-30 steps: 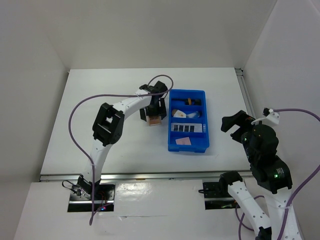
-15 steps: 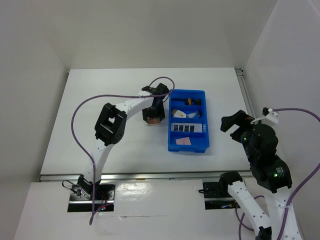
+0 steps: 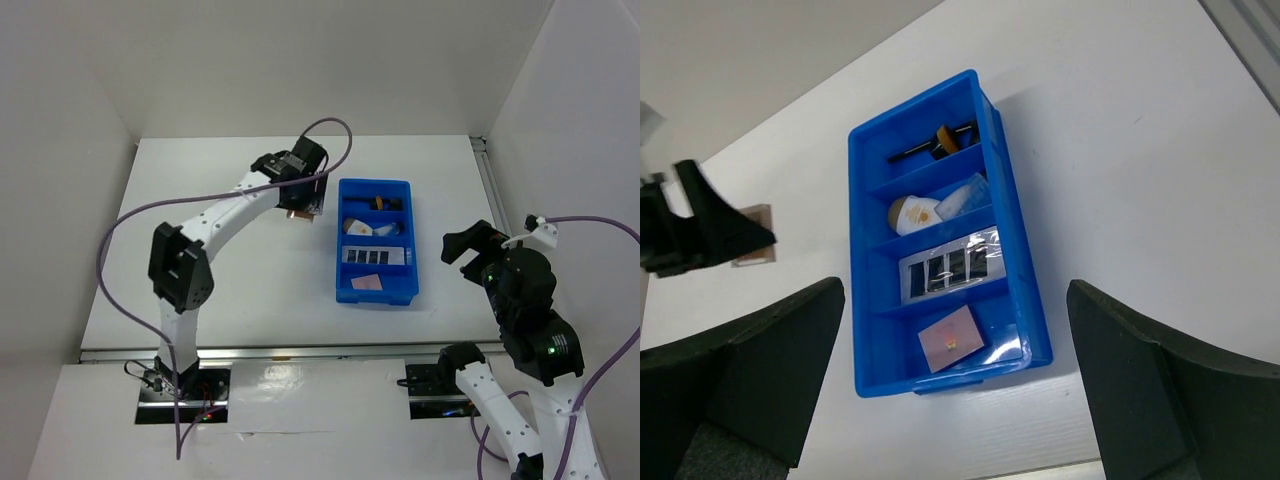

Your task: Organize the makeup

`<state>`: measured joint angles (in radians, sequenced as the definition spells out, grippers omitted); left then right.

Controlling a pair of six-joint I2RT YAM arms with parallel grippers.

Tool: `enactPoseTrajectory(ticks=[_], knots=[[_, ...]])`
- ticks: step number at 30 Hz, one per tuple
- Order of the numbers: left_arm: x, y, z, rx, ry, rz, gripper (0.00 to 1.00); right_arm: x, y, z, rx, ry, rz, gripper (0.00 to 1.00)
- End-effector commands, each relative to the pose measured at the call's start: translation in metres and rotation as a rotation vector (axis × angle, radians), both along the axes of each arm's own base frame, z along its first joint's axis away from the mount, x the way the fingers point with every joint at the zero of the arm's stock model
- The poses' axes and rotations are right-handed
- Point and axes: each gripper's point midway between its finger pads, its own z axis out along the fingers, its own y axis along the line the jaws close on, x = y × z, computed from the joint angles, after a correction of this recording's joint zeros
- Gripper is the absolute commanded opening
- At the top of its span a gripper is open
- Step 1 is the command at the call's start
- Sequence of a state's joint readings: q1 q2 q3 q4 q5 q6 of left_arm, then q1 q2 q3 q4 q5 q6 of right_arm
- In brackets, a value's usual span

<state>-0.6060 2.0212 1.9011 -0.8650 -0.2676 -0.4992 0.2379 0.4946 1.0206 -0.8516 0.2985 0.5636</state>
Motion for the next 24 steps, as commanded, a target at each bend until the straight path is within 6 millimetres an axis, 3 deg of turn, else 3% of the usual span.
enactPoseTrajectory(ticks=[1, 4, 9, 10, 13, 16, 24], knots=[[-0.025, -0.035, 0.046, -0.044, -0.116, -0.294, 0.44, 0.005, -0.001, 0.01, -0.003, -0.044, -0.008, 1.0], [-0.058, -0.075, 0.053, -0.068, -0.137, -0.498, 0.44, 0.003, -0.001, 0.012, 0.009, -0.055, -0.011, 1.0], [-0.113, -0.144, 0.03, -0.084, -0.086, -0.789, 0.47, -0.001, -0.004, 0.017, 0.007, -0.058, -0.021, 1.0], [-0.119, -0.154, 0.017, -0.079, -0.058, -0.812, 0.47, -0.004, -0.007, 0.015, 0.003, -0.055, -0.03, 1.0], [-0.135, -0.169, 0.002, -0.071, -0.023, -0.881, 0.48, -0.009, -0.011, 0.02, 0.0, -0.063, -0.044, 1.0], [-0.138, -0.181, -0.006, -0.085, -0.008, -0.903, 0.49, -0.015, -0.018, 0.025, -0.007, -0.071, -0.075, 1.0], [-0.137, -0.187, -0.019, -0.06, 0.008, -0.915, 0.53, -0.019, -0.02, 0.031, -0.004, -0.091, -0.084, 1.0]])
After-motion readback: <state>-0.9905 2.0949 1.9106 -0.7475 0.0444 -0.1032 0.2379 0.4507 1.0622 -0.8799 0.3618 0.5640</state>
